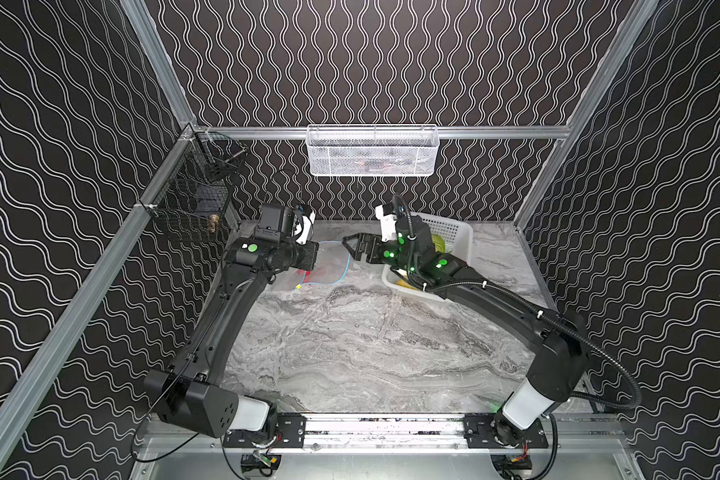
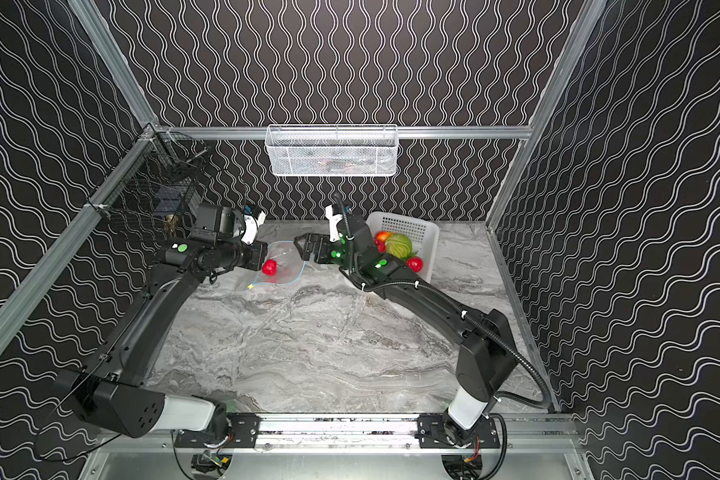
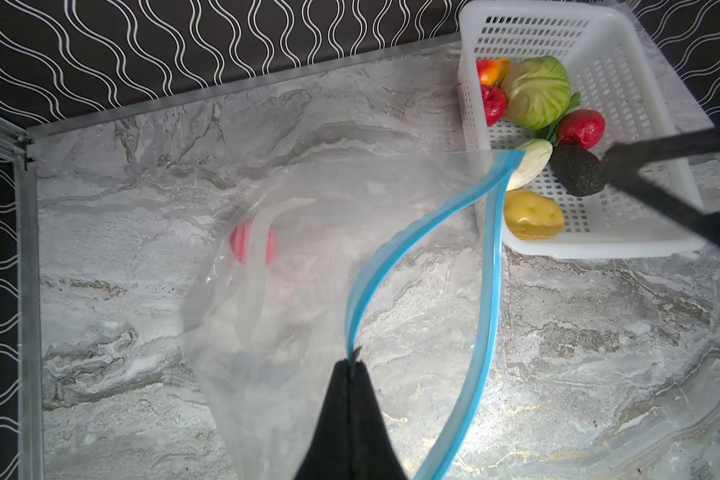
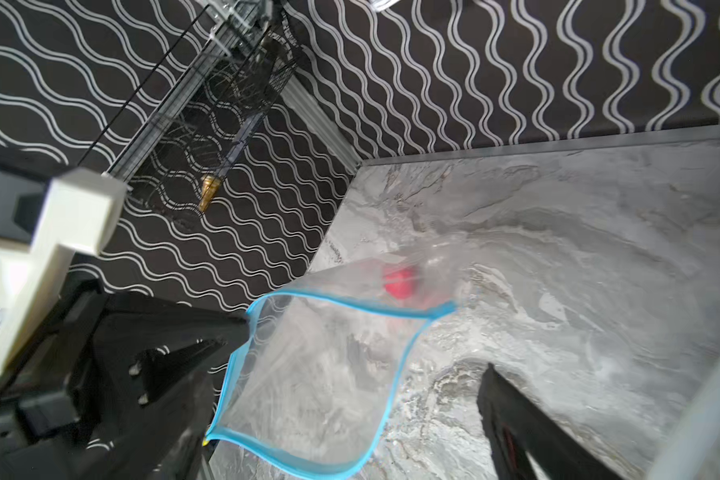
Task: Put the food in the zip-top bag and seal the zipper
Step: 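Open the right gripper to drop the red apple into the bag, then move the right gripper back over the basket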
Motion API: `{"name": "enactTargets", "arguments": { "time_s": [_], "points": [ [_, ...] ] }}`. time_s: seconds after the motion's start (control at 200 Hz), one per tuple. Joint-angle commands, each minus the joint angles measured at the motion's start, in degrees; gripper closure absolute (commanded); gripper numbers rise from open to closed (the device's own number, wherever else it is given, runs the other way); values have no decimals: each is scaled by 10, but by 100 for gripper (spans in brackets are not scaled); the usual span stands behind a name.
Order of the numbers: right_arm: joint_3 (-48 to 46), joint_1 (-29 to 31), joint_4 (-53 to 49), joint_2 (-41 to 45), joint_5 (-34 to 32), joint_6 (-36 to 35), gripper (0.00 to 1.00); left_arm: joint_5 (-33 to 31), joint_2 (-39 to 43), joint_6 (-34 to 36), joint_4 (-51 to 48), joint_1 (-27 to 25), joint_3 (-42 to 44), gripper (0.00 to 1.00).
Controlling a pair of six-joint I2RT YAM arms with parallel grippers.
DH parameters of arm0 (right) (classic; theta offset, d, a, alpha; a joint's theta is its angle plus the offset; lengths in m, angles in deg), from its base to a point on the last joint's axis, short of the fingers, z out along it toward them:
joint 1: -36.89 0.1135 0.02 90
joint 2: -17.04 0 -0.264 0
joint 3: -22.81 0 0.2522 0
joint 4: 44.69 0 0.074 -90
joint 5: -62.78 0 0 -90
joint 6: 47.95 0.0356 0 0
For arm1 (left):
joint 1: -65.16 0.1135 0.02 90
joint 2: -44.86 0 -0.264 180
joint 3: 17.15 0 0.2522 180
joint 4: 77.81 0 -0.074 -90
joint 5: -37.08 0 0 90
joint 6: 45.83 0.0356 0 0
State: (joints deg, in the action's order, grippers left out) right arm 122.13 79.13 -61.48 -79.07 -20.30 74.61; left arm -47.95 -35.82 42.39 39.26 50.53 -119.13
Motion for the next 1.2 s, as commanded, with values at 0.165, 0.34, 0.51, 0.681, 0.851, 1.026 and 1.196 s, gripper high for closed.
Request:
{"name": "enactTargets", "arguments": {
  "time_s": [0.165,0.34,0.51,0.681,0.851,1.026,1.196],
  "points": [
    [11,-50,-71,0,34,-27,1,-14,-1,3,21,1,11,100],
    [42,-74,-121,-19,21,-34,1,-20,2,7,36,1,29,100],
    [88,-76,-173,-41,-80,-35,1,-21,-5,22,33,2,13,100],
    [103,-77,-171,-51,-129,-86,1,-25,3,30,59,2,20,100],
    [73,-96,-122,-55,-92,-131,1,-19,8,27,72,16,50,100],
    [69,-133,-104,-79,-59,-150,1,36,16,-5,83,73,74,100],
    [233,-134,-259,-201,-176,-163,1,42,31,4,75,88,60,100]
  ]
}}
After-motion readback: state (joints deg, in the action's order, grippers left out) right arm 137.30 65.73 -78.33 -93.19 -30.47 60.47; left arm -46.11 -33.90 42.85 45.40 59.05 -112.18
